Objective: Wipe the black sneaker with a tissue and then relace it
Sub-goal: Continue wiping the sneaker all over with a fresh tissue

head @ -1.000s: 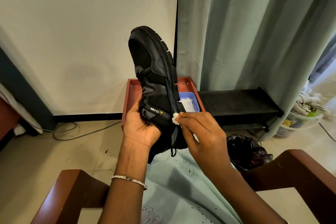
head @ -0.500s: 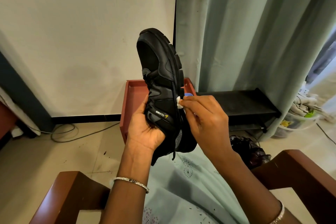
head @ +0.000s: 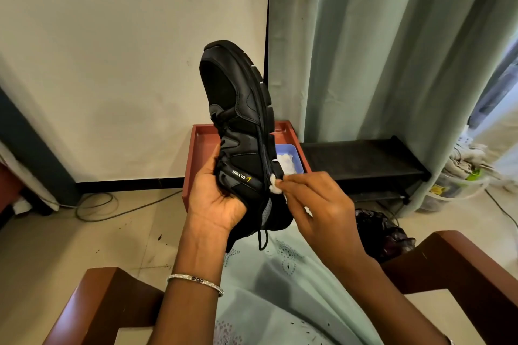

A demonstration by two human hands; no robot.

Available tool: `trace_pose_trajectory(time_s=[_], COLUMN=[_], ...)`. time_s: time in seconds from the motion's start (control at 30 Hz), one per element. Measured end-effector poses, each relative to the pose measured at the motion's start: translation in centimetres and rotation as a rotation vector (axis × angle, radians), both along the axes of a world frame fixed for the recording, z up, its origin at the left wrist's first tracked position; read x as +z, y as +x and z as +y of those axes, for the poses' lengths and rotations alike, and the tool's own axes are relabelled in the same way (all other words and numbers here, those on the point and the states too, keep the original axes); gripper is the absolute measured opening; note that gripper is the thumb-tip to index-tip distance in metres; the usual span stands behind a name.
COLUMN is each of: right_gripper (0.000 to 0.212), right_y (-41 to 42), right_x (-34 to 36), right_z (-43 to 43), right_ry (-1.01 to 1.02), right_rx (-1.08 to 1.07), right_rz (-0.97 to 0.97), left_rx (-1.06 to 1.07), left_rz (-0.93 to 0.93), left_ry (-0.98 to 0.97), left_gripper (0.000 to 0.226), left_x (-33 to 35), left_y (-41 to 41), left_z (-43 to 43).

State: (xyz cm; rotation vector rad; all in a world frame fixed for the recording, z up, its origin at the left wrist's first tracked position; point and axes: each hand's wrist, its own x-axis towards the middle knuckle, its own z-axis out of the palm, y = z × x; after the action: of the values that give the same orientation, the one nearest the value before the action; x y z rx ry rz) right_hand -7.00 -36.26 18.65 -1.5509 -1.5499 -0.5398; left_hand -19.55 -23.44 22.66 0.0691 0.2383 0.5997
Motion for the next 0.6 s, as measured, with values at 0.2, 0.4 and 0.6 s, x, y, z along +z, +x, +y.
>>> trace_pose_trajectory(time_s=[0.2,0.4,0.6], right_gripper=[0.018,0.017,0.013], right_y=[0.3,-0.9,-1.2], right_x=[1.9,-1.0,0.7], right_z=[1.9,-0.6,-0.2], right_ry=[0.083,0.025,0.114], right_rx=[-0.056,-0.03,-0.005], right_rz=[0.039,0.111,0.277], left_rx=[-0.037,-0.038,-0.048], left_rz=[0.015,-0.001,0.065], left_ry=[0.025,0.009,0.029], left_gripper=[0.047,0.035,0.038], left_x=[0.4,0.1,0.0], left_y=[0.4,0.4,1.5], left_z=[-1.4,-1.4,-1.9])
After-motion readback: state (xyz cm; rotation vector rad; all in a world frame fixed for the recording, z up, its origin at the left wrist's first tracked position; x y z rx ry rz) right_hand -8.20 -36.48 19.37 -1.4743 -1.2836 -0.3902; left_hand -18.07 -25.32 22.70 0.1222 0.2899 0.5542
